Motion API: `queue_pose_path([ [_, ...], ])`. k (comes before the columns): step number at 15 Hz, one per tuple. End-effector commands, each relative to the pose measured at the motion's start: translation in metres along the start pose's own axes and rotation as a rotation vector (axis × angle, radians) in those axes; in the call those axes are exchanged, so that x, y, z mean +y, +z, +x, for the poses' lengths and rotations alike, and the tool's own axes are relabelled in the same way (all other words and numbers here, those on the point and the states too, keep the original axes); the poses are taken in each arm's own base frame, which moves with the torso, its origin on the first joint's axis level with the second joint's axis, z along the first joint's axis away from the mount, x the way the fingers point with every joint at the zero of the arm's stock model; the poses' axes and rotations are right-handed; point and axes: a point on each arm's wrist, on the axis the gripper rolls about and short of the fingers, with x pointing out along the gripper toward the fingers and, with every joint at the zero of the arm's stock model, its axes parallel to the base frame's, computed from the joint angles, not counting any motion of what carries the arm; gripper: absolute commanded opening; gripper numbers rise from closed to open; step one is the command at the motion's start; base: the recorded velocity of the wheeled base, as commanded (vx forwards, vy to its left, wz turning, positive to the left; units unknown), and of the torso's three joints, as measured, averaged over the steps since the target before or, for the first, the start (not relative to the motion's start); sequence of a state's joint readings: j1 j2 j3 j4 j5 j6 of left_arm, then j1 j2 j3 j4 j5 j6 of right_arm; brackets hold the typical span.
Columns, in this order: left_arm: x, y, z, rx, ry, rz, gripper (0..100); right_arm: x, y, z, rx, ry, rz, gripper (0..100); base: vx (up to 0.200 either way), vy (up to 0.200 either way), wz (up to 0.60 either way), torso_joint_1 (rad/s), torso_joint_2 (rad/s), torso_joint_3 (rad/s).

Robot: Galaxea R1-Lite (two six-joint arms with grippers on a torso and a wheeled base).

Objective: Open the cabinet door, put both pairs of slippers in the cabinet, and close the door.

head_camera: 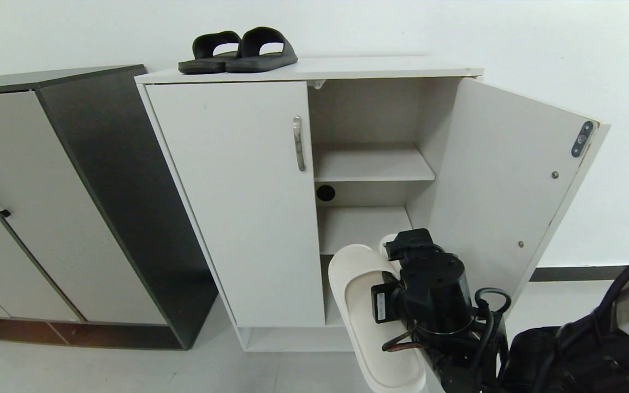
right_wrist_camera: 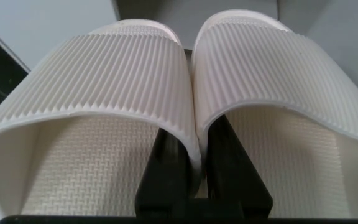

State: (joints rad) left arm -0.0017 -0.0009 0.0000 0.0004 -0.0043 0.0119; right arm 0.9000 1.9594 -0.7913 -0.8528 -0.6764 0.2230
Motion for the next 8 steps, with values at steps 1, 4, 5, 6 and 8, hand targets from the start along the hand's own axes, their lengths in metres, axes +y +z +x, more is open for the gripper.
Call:
queue_pose_path([
  [1,0.0,0.0,0.0,0.002,0.0,0.0,0,-0.006,-0.003,0.01,0.01,-0.032,-0.001,0,0.0,0.0,0.0,0.0,0.0,0.0],
  [4,0.0,0.0,0.0,0.002,0.0,0.0,0,-0.016,-0.01,0.024,0.031,-0.078,-0.005,0,0.0,0.0,0.0,0.0,0.0,0.0],
  [5,0.0,0.0,0.0,0.002,0.0,0.0,0,-0.019,-0.011,0.027,0.036,-0.09,-0.006,0,0.0,0.0,0.0,0.0,0.0,0.0],
  [6,0.0,0.0,0.0,0.002,0.001,0.0,0,-0.022,-0.014,0.031,0.044,-0.105,-0.011,0,0.0,0.0,0.0,0.0,0.0,0.0],
  [8,0.0,0.0,0.0,0.002,-0.002,0.002,0,-0.03,-0.014,0.037,0.047,-0.132,-0.005,0,0.0,0.0,0.0,0.0,0.0,0.0],
])
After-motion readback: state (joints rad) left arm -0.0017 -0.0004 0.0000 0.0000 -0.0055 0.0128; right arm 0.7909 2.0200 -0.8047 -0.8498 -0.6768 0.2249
